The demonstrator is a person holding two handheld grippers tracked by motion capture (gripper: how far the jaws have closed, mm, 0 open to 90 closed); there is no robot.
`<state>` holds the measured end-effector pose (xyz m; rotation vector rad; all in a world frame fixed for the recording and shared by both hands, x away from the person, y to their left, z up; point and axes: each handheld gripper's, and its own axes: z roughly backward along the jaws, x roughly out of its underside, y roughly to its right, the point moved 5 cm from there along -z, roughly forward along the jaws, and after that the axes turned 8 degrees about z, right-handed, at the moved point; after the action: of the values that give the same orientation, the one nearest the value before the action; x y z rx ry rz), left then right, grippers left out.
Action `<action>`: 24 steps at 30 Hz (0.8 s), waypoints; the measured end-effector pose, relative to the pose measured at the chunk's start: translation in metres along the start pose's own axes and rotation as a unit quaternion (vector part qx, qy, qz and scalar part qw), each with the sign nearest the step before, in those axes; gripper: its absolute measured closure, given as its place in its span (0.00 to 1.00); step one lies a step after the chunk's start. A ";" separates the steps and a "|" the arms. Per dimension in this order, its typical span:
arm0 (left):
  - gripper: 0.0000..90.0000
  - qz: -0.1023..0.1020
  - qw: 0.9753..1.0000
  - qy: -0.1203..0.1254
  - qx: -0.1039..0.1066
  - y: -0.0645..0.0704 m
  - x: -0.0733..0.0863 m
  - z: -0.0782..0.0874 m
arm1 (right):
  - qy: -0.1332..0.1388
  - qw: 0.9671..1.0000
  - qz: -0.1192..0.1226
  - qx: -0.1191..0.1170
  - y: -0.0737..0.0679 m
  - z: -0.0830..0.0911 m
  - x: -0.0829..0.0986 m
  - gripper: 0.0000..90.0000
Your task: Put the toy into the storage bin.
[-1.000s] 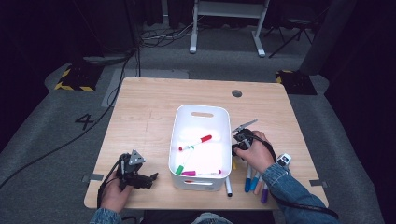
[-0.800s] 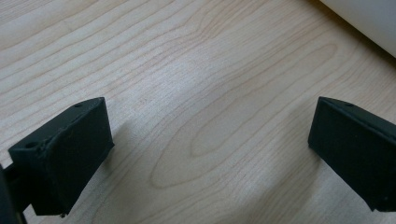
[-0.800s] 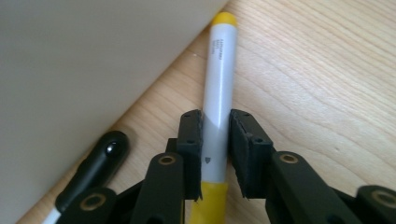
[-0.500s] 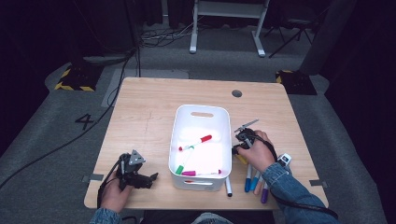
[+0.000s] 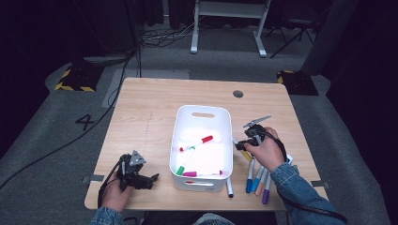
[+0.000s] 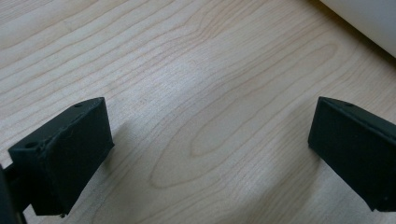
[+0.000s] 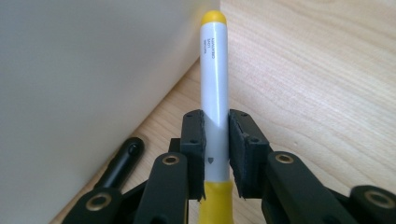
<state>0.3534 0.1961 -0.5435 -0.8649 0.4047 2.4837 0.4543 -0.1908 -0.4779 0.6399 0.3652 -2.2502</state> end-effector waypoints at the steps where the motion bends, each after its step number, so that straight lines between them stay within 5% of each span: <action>1: 0.00 0.000 1.000 0.000 0.000 0.000 0.000 0.000 | 0.004 1.000 -0.001 0.001 0.000 0.003 -0.001 0.86; 24: 0.00 -0.001 1.000 0.000 -0.001 0.000 0.000 0.000 | 0.098 0.995 -0.001 -0.014 -0.006 0.080 -0.018 0.86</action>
<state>0.3536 0.1962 -0.5435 -0.8648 0.4012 2.4817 0.4339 -0.2113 -0.4013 0.8491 0.4921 -2.1854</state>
